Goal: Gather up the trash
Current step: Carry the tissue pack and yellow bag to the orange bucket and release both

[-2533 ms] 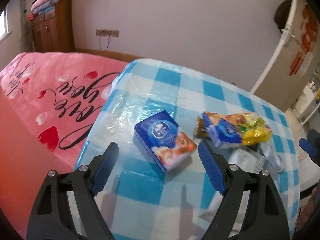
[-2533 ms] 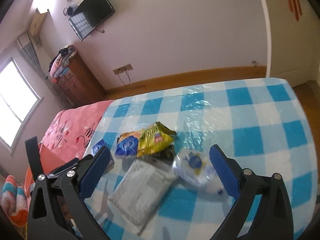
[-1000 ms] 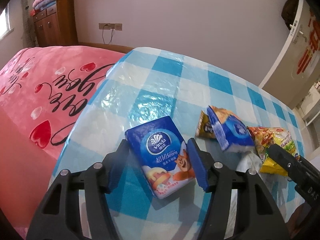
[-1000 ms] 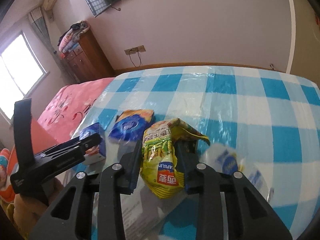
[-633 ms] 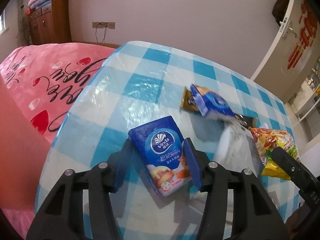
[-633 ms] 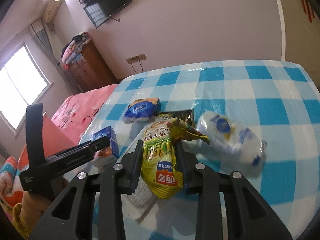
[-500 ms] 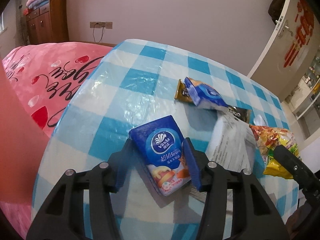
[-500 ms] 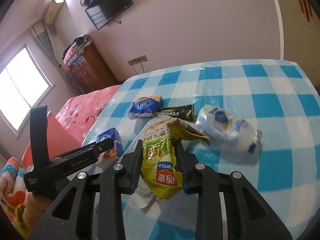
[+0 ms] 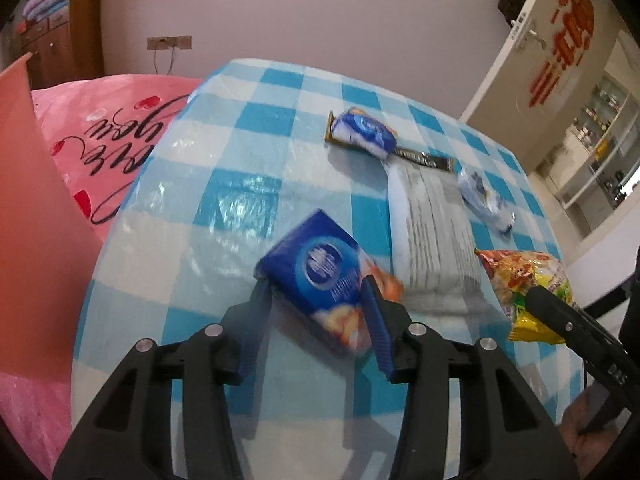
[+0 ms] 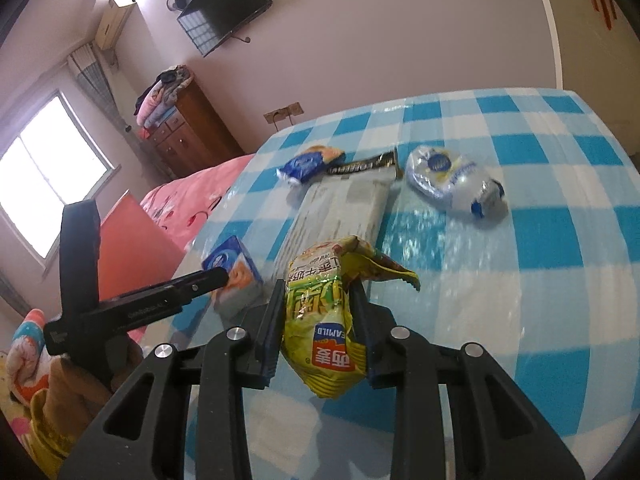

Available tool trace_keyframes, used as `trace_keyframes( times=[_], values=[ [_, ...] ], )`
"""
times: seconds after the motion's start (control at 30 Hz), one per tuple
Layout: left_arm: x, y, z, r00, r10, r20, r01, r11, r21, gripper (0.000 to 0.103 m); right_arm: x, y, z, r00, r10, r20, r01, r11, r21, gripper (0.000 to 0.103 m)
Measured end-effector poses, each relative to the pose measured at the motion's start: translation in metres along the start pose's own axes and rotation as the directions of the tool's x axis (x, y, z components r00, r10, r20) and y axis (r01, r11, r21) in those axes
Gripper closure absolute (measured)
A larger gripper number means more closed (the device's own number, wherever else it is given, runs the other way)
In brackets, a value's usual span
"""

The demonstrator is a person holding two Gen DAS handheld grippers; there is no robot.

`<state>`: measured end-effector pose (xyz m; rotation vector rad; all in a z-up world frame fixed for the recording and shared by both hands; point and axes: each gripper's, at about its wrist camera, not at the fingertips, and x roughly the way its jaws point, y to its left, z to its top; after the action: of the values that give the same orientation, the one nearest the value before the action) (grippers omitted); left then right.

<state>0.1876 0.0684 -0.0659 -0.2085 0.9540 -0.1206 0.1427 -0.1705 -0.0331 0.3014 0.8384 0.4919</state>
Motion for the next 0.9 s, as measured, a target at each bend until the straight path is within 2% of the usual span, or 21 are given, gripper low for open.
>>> trace_keyframes(
  times=[0.03,0.07,0.17,0.27,0.33,0.43,0.5,0.6,0.67,0.8,0.9],
  values=[
    [-0.003,0.001,-0.003,1.000,0.007,0.000,-0.007,1.000,-0.004,0.050,-0.001,0.000,-0.003,1.000,0.003,0.000,-0.003,1.000,0.003,0.070],
    [-0.004,0.001,-0.004,1.000,0.010,0.001,-0.010,1.000,-0.010,0.041,-0.003,-0.001,-0.006,1.000,0.008,0.001,-0.008,1.000,0.009,0.070],
    [-0.008,-0.002,-0.006,0.999,0.020,0.025,-0.020,1.000,-0.009,0.031,-0.005,-0.003,-0.012,1.000,0.019,-0.006,-0.019,1.000,0.024,0.070],
    [-0.010,-0.008,-0.003,0.996,0.045,0.074,-0.051,0.995,0.082,0.020,-0.009,-0.004,-0.018,1.000,0.027,-0.012,-0.026,0.999,0.033,0.070],
    [-0.011,-0.013,-0.001,0.993,0.029,0.112,-0.049,0.983,0.179,0.013,-0.014,-0.005,-0.021,1.000,0.027,-0.008,-0.027,0.999,0.034,0.070],
    [-0.003,-0.019,0.002,0.994,0.029,0.104,-0.060,0.948,0.313,0.012,-0.018,-0.012,-0.021,0.999,0.036,-0.002,-0.036,0.998,0.060,0.070],
    [0.003,-0.021,0.003,0.998,-0.004,0.070,-0.022,0.929,0.369,0.012,-0.020,-0.017,-0.021,0.999,0.041,0.001,-0.041,0.996,0.078,0.070],
    [0.011,-0.024,0.003,0.998,-0.009,0.056,-0.015,0.909,0.417,0.012,-0.021,-0.020,-0.022,0.999,0.043,0.000,-0.043,0.996,0.083,0.070],
    [0.017,-0.023,0.005,0.999,-0.022,0.040,0.004,0.907,0.421,0.012,-0.021,-0.020,-0.022,0.999,0.043,-0.002,-0.042,0.996,0.084,0.070],
    [0.032,-0.020,0.003,1.000,-0.024,-0.003,0.024,0.921,0.388,0.012,-0.017,-0.022,-0.022,0.999,0.045,-0.012,-0.044,0.995,0.092,0.070],
    [0.033,-0.019,-0.004,1.000,-0.005,0.018,-0.002,0.927,0.374,0.020,-0.017,-0.022,-0.022,0.999,0.040,-0.013,-0.039,0.995,0.092,0.070]
  ],
)
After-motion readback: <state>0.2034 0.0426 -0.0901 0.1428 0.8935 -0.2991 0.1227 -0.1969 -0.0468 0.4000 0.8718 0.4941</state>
